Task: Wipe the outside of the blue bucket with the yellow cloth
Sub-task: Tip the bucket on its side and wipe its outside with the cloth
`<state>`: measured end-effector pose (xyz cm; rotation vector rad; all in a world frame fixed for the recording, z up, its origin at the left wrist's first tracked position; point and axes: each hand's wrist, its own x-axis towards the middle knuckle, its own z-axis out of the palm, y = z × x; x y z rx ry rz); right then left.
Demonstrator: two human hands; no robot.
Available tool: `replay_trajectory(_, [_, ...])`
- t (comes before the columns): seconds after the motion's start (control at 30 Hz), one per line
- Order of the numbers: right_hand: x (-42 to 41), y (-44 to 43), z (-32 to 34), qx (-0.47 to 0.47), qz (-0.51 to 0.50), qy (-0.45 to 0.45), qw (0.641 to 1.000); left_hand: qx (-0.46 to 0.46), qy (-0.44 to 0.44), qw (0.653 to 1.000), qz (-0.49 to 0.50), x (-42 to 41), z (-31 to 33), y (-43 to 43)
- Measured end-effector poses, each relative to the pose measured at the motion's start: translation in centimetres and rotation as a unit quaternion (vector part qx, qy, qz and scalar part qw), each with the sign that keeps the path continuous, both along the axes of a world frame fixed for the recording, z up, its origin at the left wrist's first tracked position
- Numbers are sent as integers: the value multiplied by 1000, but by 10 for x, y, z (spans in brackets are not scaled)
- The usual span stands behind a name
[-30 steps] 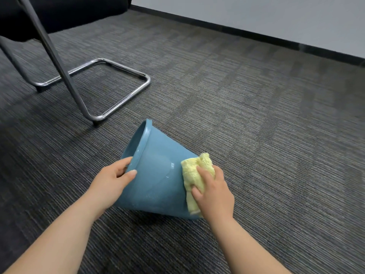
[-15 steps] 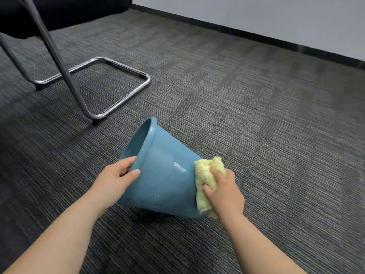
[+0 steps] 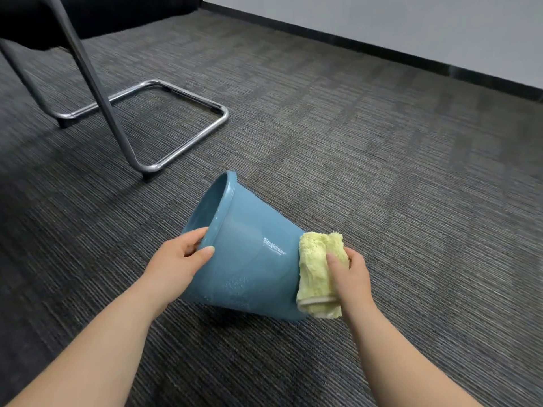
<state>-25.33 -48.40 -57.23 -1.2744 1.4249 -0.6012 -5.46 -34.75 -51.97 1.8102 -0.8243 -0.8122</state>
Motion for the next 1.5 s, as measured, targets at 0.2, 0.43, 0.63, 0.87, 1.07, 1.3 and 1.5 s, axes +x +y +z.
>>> replay_trajectory(0.2, [-3,-4,-7,97,-55,-4,994,-7,11,1000,-15,-4,1,-2])
replay_trajectory(0.43, [-4,-2,-1,184,-16,-27,982,-18,18,1000,-15,-4,1,-2])
replay_trajectory(0.63, [28,10,39,-141,9,80,987,-29,9,999,-12,-11,0,-9])
replay_trajectory(0.87, [53,40,48,-351,214,191,892,-44,33,998,-21,-17,-1,-13])
replay_trajectory(1.07, [58,51,46,-368,261,139,881,-46,38,998,-12,-14,-3,-13])
replay_trajectory(1.3, [48,24,41,-214,129,26,968,-57,76,995,-5,-13,-5,-13])
replay_trajectory(1.5, [42,11,29,-206,-8,60,977,-59,79,995,-15,-15,-6,-14])
